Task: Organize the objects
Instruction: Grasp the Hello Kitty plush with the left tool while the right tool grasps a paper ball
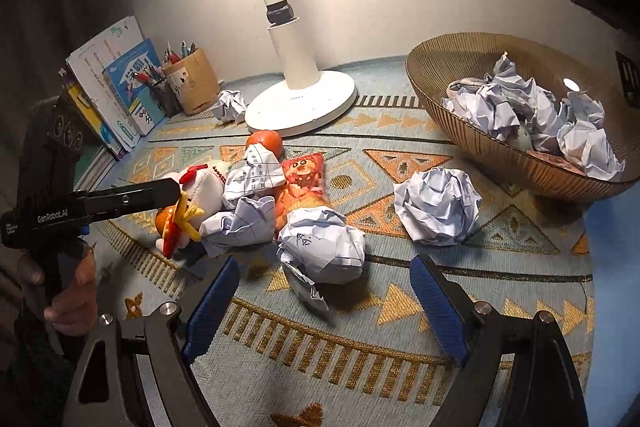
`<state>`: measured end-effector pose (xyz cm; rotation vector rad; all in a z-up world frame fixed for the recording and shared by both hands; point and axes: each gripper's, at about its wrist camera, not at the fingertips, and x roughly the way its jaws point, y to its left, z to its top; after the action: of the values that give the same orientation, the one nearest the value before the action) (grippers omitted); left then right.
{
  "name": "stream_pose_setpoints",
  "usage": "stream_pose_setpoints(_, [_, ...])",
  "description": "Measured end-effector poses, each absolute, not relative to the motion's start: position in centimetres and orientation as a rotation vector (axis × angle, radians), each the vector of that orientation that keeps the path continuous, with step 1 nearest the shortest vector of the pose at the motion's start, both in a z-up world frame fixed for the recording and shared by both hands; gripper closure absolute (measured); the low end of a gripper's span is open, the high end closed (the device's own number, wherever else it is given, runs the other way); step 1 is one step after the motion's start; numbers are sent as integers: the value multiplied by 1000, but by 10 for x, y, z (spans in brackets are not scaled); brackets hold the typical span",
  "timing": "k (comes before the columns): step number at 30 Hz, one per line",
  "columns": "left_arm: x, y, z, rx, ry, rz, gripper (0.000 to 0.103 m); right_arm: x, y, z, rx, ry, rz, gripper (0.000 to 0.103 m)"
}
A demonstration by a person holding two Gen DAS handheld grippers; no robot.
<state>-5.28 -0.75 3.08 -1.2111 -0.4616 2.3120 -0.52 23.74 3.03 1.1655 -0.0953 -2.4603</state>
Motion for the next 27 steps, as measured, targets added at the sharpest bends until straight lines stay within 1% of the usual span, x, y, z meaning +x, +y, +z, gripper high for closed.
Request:
stream_pose_setpoints(3, [-61,2,25,-1235,-443,2267,33,-11,237,25,1170,-105,-2438,20])
stream_pose_setpoints(5, [-61,11,21,-1248,-383,2266,33,-15,235,21,1179,-99,-2431,21])
stream_pose_setpoints(7, [-58,19,22,-1243,-331,2279,34,-17,231,18,1182,-99,-2412,29])
stream_pose_setpoints(8, [-57,20,22,-1241,-325,2283,42,-17,229,17,1183,-97,-2398,36])
stream_pose_setpoints(9, [-58,20,22,-1239,-328,2283,47,-17,227,15,1185,-88,-2392,43])
stream_pose_setpoints(10, [-58,19,22,-1236,-336,2284,48,-17,225,14,1187,-75,-2397,47])
stream_pose_setpoints(11, [-58,16,22,-1230,-349,2282,49,-17,223,13,1187,-66,-2397,57])
stream_pose_setpoints(13, [-56,11,24,-1214,-398,2260,50,-14,225,16,1164,-75,-2408,61])
stream_pose_setpoints(14, [-55,8,29,-1192,-421,2256,50,-11,228,20,1145,-87,-2414,63])
stream_pose_setpoints(18, [-35,0,64,-1114,-466,2299,50,3,241,49,1071,-123,-2455,63])
stream_pose_setpoints(22, [4,-9,100,-1164,-460,2401,50,27,251,76,1069,-90,-2500,63])
stream_pose_setpoints(25, [37,-11,98,-1274,-424,2457,50,42,256,78,1190,-26,-2525,62])
stream_pose_setpoints(27, [55,-6,81,-1351,-365,2510,50,47,263,68,1306,-27,-2504,62])
